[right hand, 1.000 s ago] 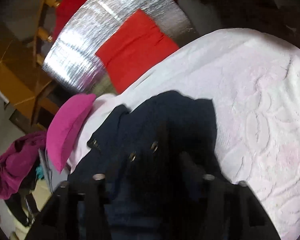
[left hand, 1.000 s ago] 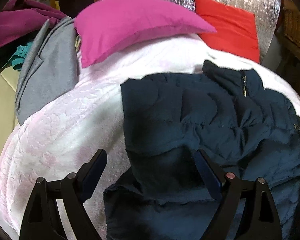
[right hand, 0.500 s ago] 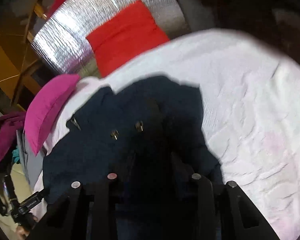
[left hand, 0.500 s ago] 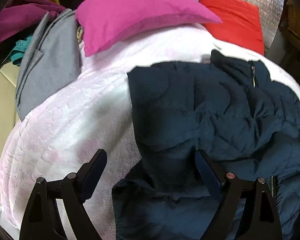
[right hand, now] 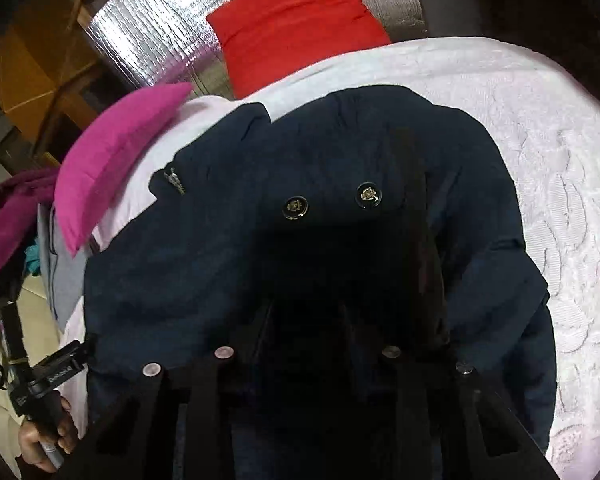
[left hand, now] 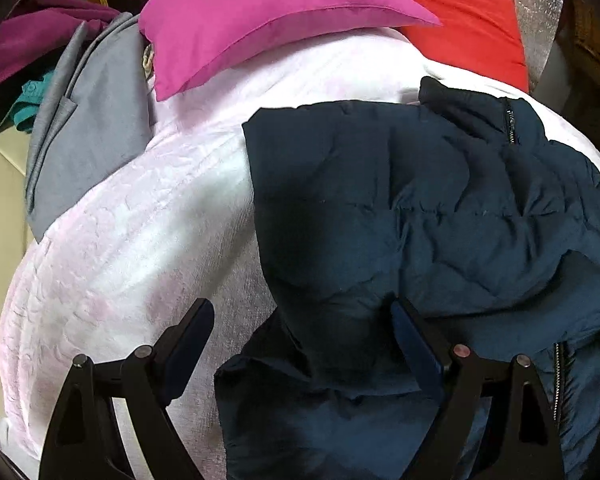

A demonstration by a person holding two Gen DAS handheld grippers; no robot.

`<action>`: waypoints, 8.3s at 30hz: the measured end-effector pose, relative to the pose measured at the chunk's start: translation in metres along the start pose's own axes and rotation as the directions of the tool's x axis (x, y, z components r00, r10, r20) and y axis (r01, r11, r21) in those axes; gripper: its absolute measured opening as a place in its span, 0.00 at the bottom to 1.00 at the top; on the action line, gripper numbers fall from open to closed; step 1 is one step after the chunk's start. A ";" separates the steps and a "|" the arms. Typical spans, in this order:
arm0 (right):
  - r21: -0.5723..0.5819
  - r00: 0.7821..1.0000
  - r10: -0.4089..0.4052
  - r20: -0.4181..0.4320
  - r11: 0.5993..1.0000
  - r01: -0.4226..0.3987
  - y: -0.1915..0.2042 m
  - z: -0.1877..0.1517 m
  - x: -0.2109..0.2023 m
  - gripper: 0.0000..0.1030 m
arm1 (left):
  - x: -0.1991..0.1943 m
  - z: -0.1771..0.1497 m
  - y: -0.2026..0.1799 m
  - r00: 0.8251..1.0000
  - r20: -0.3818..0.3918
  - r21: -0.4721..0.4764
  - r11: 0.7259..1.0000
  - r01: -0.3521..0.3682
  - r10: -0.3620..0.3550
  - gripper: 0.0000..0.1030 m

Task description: Fold large clothes

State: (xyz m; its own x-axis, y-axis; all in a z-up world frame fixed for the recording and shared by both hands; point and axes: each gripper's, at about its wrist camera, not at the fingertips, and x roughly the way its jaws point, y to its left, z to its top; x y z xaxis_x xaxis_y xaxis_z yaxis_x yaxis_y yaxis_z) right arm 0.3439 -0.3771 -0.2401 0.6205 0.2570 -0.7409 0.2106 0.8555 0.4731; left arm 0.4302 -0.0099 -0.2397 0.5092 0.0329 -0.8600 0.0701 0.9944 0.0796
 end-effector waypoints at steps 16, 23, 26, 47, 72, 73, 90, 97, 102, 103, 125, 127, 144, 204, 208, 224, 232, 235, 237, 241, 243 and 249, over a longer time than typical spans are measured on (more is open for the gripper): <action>0.151 0.987 0.066 0.145 0.985 -0.088 -0.107 -0.049 -0.132 0.55 | -0.041 -0.009 0.031 0.997 0.073 -0.015 1.000 -0.020 0.021 0.87; 0.172 0.988 0.125 0.094 0.975 -0.140 -0.123 -0.100 -0.137 0.55 | -0.067 -0.054 0.053 0.997 0.071 -0.027 1.000 0.012 -0.010 0.87; 0.168 0.987 0.146 0.069 0.973 -0.156 -0.127 -0.121 -0.140 0.55 | -0.078 -0.081 0.063 0.998 0.053 -0.037 0.999 0.034 -0.032 0.87; 0.224 0.929 0.368 -0.047 0.910 -0.349 -0.155 -0.232 -0.147 0.62 | -0.108 -0.239 0.090 0.950 -0.138 -0.291 0.928 0.232 -0.281 0.85; 0.117 0.909 0.414 -0.049 0.906 -0.407 -0.122 -0.235 -0.163 0.20 | -0.117 -0.269 0.033 0.892 -0.199 -0.243 0.902 0.356 -0.405 0.22; 0.112 0.910 0.411 -0.055 0.908 -0.403 -0.121 -0.234 -0.163 0.20 | -0.119 -0.268 0.031 0.891 -0.191 -0.235 0.900 0.366 -0.412 0.22; 0.038 0.921 0.389 0.029 0.920 -0.390 -0.107 -0.204 -0.190 0.15 | -0.139 -0.217 0.039 0.849 -0.087 -0.208 0.843 0.497 -0.522 0.13; 0.057 0.904 0.386 0.184 0.914 -0.402 -0.104 -0.154 -0.204 0.13 | -0.164 -0.165 0.059 0.788 0.066 -0.218 0.762 0.610 -0.612 0.12; 0.075 0.897 0.376 0.233 0.913 -0.402 -0.088 -0.105 -0.187 0.12 | -0.154 -0.117 0.059 0.778 0.113 -0.214 0.750 0.626 -0.618 0.12; 0.080 0.896 0.373 0.242 0.912 -0.401 -0.085 -0.092 -0.181 0.12 | -0.151 -0.104 0.059 0.779 0.120 -0.213 0.750 0.626 -0.616 0.12; 0.399 0.940 0.237 0.245 0.859 -0.321 -0.075 0.158 0.061 0.20 | 0.070 0.146 0.015 0.891 0.099 -0.274 0.849 0.452 -0.443 0.13; 0.477 0.907 0.319 0.275 0.774 -0.417 -0.092 0.162 0.064 0.43 | 0.080 0.149 0.023 0.861 0.082 -0.338 0.799 0.497 -0.501 0.17; 0.325 0.878 0.420 0.228 0.818 -0.475 -0.094 -0.015 -0.071 0.87 | -0.058 -0.049 0.032 0.815 0.382 -0.466 0.672 0.577 -0.435 0.86; 0.147 0.986 0.078 0.146 0.984 -0.100 -0.053 -0.020 -0.130 0.83 | -0.078 -0.066 0.099 0.909 0.164 -0.471 0.779 0.413 -0.383 0.72; 0.118 0.996 0.057 0.063 0.991 -0.064 -0.044 0.017 -0.079 0.84 | -0.035 -0.034 0.088 0.887 0.121 -0.502 0.743 0.442 -0.445 0.72; -0.045 0.976 -0.118 0.181 0.991 0.129 -0.026 0.030 -0.051 0.16 | -0.029 0.010 0.049 0.909 0.239 -0.340 0.848 0.407 -0.341 0.20; 0.168 0.974 -0.177 0.143 0.974 0.153 -0.066 0.022 -0.039 0.74 | -0.004 0.003 0.060 0.940 0.131 -0.432 0.836 0.339 -0.314 0.41; 0.122 0.953 -0.168 0.253 0.982 0.141 -0.050 0.019 -0.076 0.74 | -0.044 0.003 0.069 0.940 0.235 -0.414 0.849 0.328 -0.248 0.59; 0.010 0.953 -0.111 0.280 0.994 0.113 -0.018 0.015 -0.091 0.72 | -0.076 0.001 0.067 0.929 0.323 -0.352 0.888 0.297 -0.182 0.67; -0.210 0.986 0.004 0.166 0.977 0.031 0.056 0.003 -0.070 0.39 | -0.100 -0.004 0.034 0.917 0.326 -0.159 0.943 0.294 -0.231 0.73; -0.268 0.995 0.035 0.097 0.963 -0.007 0.089 -0.003 -0.047 0.37 | -0.092 -0.007 0.013 0.934 0.259 -0.092 0.956 0.280 -0.248 0.73; -0.232 0.998 -0.052 -0.023 0.972 0.046 0.100 -0.006 0.035 0.35 | -0.025 -0.012 -0.009 0.990 0.014 -0.089 0.986 0.143 -0.142 0.73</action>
State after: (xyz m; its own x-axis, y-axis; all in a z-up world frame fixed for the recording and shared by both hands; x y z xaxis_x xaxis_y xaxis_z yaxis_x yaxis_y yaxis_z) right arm 0.3821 -0.2796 -0.2219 0.5914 0.2220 -0.7752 0.0574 0.9473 0.3150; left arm 0.4070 -0.0185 -0.2251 0.5058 -0.1105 -0.8555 0.0654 0.9938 -0.0897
